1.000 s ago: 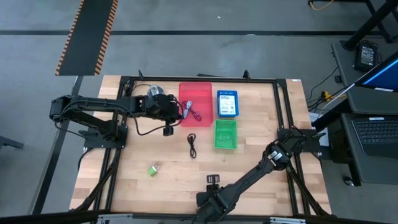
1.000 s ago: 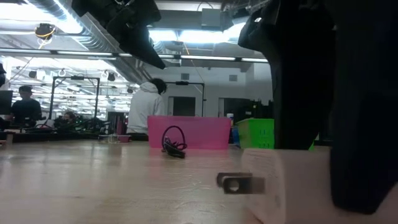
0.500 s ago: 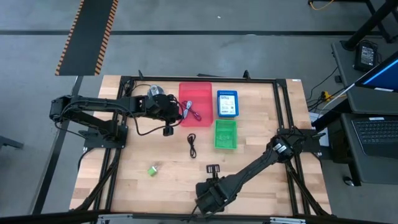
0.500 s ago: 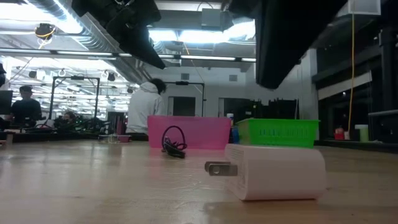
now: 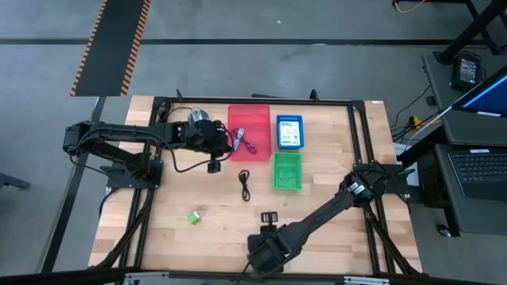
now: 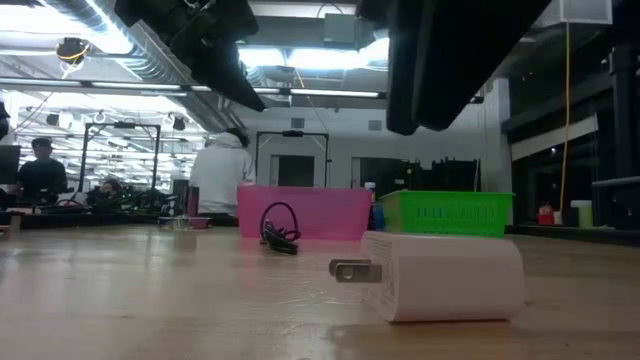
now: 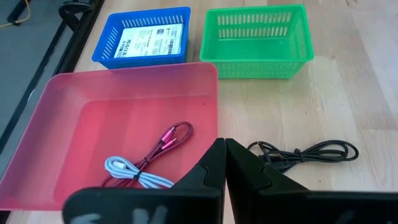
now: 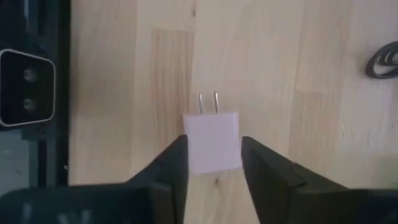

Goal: Pick and place items into bin
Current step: Put the white charger adapter into the green bin

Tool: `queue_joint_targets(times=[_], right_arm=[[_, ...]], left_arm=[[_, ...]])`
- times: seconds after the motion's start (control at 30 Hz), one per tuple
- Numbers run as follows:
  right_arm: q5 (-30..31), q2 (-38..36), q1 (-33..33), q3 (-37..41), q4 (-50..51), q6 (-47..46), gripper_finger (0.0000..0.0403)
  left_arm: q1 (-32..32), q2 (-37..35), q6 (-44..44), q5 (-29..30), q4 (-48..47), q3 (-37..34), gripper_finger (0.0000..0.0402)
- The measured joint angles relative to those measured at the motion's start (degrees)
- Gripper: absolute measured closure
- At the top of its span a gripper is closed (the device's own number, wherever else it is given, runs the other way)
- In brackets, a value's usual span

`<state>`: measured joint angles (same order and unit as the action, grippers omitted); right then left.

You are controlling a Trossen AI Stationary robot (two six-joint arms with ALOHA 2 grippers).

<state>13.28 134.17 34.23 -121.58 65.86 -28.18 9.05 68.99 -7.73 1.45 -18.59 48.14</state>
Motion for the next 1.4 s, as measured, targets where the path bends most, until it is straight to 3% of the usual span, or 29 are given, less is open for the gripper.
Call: queue_joint_targets(times=[0.3,0.6,0.83,1.1,1.4], right_arm=[[-6.1,0.0,-1.9,5.3,-3.9,-1.6,0.0201],[-8.5,0.0,-3.5,12.6,-11.7,1.9,0.0169],[-8.6,0.0,-3.7,14.2,-13.9,2.8,0.0181],[-8.4,-0.1,-3.7,14.2,-13.5,3.0,0.0240],[-10.3,-0.2,-3.8,10.8,-7.4,4.9,0.0240]], left_arm=[[0.0,0.0,0.0,0.0,-1.7,0.0,0.0400],[0.0,0.0,0.0,0.0,-1.9,0.0,0.0397],[0.0,0.0,0.0,0.0,-1.9,0.0,0.0400],[0.0,0.0,-0.1,0.0,-1.9,0.0,0.0398],[0.0,0.0,0.0,0.0,-2.0,0.0,0.0397]])
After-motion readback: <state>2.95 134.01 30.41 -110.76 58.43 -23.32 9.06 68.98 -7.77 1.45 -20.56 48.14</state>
